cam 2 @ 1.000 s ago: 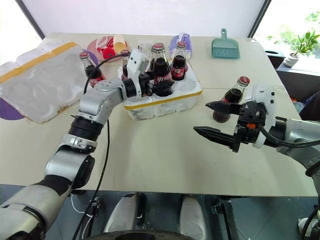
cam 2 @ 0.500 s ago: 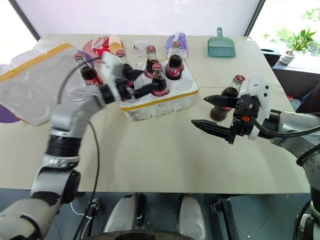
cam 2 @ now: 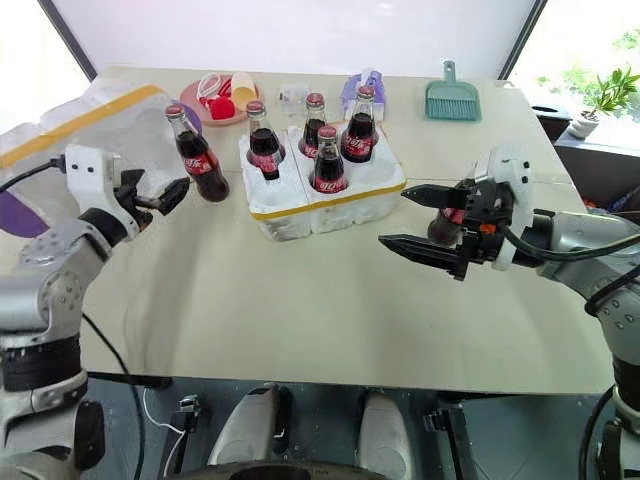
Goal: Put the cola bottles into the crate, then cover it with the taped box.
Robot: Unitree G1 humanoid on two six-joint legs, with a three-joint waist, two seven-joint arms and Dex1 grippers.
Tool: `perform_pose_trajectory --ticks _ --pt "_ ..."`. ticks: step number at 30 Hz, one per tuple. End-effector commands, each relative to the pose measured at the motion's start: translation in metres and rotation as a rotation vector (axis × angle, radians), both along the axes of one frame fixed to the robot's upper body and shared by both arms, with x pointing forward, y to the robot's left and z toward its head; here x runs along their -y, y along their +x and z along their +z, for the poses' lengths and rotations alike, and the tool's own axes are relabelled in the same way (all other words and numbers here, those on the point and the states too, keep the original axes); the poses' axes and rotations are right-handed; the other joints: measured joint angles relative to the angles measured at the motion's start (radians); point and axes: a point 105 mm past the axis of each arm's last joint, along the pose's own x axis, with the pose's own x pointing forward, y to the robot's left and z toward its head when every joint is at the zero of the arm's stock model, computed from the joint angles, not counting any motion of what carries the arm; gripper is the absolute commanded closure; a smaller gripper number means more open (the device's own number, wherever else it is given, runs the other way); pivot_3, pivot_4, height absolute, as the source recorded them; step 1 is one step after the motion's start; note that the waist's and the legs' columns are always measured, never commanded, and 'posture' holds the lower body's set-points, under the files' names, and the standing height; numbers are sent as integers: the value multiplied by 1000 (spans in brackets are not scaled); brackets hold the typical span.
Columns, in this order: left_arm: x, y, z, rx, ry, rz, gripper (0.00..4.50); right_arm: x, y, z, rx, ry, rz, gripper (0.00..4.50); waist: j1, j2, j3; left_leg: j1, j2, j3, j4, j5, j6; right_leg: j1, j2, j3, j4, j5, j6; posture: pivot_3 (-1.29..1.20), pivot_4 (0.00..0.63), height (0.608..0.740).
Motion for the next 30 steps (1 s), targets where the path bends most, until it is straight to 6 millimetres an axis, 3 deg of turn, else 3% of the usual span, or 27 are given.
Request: perform_pose_trajectory --ticks 1,16,21,23,26,30 --pt "4 18 4 43 30 -8 33 -5 -4 9 45 8 20 0 -1 0 0 0 0 0 0 0 0 0 0 0 0 0 0 0 150 736" --pt "13 65 1 58 45 -65 33 -11 -7 5 31 41 27 0 -2 0 0 0 0 0 0 0 0 -1 0 0 1 0 1 0 150 736" --pt "16 72 0 65 34 -80 33 -12 -6 6 31 42 32 0 -5 0 0 0 0 0 0 0 0 -1 0 0 1 0 1 0 150 736" --pt "13 71 1 72 28 -80 582 -12 -6 6 30 43 32 0 -6 0 0 0 0 0 0 0 0 -1 0 0 1 0 1 0 150 736" --pt "2 64 3 75 23 -59 1758 -12 -7 6 28 43 31 0 -6 0 0 0 0 0 0 0 0 -1 0 0 1 0 1 0 150 736" --pt "-11 42 18 88 7 -72 1711 -10 -9 7 29 37 29 0 -23 0 0 0 1 0 -1 0 0 -1 0 0 2 0 1 0 150 736"
